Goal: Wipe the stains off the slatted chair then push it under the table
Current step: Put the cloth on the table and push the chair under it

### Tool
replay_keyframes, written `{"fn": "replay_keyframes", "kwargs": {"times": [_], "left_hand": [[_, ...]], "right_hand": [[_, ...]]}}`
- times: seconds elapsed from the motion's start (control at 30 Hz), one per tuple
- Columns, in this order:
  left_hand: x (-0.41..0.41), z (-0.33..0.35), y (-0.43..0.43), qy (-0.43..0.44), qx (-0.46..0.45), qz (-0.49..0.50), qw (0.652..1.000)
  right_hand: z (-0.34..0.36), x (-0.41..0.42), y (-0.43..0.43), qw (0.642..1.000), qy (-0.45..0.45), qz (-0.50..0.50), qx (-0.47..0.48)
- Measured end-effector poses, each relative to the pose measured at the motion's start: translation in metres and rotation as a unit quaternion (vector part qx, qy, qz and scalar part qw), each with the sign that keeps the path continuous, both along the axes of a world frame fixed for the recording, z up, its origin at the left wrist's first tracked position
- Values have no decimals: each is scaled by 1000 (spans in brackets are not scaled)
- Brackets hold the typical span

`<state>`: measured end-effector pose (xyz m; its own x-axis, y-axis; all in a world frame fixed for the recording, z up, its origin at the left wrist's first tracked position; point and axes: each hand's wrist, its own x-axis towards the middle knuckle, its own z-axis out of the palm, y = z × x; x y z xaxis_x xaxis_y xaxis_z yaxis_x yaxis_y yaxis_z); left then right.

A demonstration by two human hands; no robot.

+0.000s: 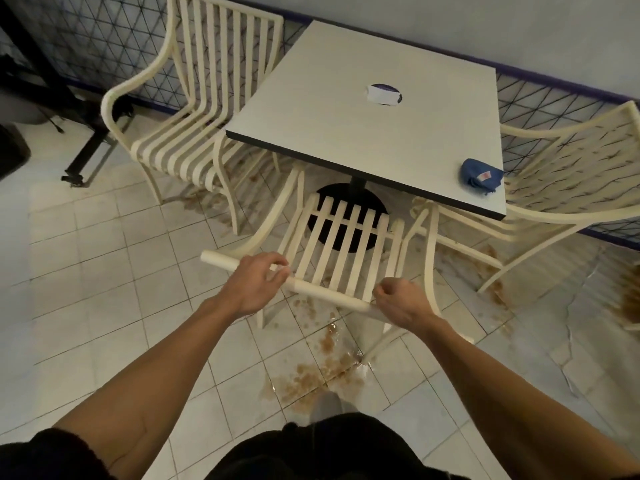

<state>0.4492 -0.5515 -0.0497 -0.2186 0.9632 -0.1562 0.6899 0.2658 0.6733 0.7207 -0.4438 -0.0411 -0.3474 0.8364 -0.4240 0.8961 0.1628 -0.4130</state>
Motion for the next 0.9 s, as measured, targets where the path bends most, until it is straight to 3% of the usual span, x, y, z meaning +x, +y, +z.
{"fn": "replay_keyframes", "kwargs": {"times": [0.1, 0.33, 0.53, 0.9], "left_hand": [[-23, 19, -7, -104, 34, 71, 992], [-114, 46, -28, -122, 70, 221, 965], [-207, 58, -24, -96, 64, 286, 951], [-398, 72, 45, -64, 25, 284, 956]], "right_hand": [[14, -48, -3, 997, 78, 8, 0], [38, -177, -8, 977, 205, 42, -39], [33, -276, 11, 972, 217, 76, -53], [23, -453, 74, 970, 236, 3, -55]]}}
